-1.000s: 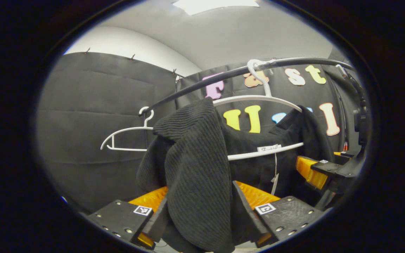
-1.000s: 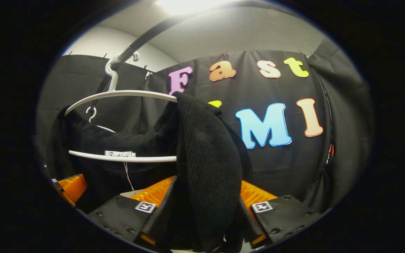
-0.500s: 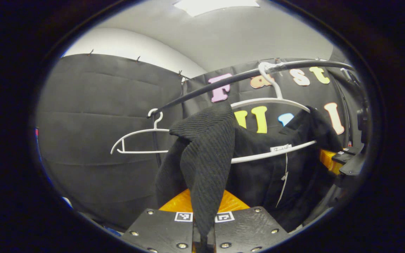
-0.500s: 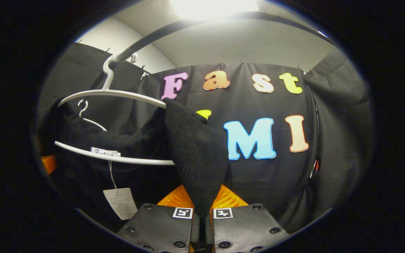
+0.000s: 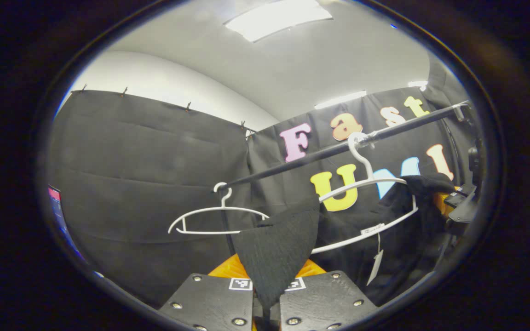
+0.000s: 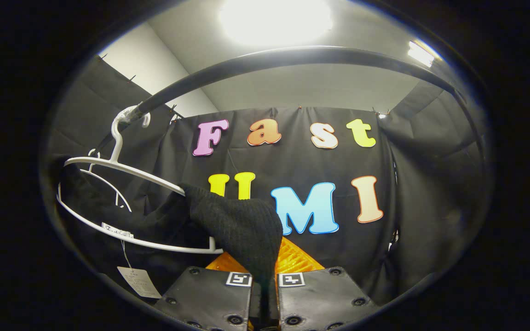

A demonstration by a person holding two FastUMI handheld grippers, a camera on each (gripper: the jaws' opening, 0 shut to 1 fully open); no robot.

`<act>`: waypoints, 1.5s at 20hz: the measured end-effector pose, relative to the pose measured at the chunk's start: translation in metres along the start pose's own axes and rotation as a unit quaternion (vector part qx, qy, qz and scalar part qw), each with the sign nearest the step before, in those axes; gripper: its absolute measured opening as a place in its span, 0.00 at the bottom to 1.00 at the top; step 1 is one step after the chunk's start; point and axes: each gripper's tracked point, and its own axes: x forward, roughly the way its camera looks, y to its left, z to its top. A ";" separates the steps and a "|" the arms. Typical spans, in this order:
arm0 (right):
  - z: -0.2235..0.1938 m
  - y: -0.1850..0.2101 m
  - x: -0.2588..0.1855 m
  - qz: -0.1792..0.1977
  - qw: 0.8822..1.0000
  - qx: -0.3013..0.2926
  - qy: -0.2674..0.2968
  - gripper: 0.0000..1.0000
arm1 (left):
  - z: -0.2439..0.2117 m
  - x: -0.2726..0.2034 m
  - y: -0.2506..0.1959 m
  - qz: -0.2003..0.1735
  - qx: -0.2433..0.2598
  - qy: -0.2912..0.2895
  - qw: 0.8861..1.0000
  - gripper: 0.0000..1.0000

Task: Grasp the clothes on the hanger with both hands and then place them into the laundry hamper below.

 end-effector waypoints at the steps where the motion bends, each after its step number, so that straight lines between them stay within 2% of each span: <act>1: 0.001 -0.002 0.003 -0.002 1.000 -0.001 -0.002 0.07 | 0.005 0.002 0.006 0.003 0.002 -0.005 1.000 0.05; 5: 0.008 -0.012 0.013 -0.002 1.000 -0.007 -0.013 0.07 | 0.017 0.016 0.031 0.011 0.002 -0.007 1.000 0.04; 11: -0.006 -0.025 0.032 -0.004 1.000 0.015 0.006 0.07 | 0.005 0.037 0.064 0.016 -0.038 -0.001 0.999 0.04; 18: -0.053 -0.026 0.052 0.012 0.997 0.033 0.063 0.07 | -0.016 0.064 0.065 -0.034 -0.044 -0.004 0.998 0.04; 23: -0.098 -0.027 0.052 0.026 0.988 0.079 0.130 0.08 | -0.065 0.072 0.055 -0.061 -0.058 0.046 0.995 0.04; 30: -0.146 -0.033 0.021 0.024 0.981 0.067 0.182 0.08 | -0.113 0.060 0.042 -0.078 -0.011 0.077 0.994 0.04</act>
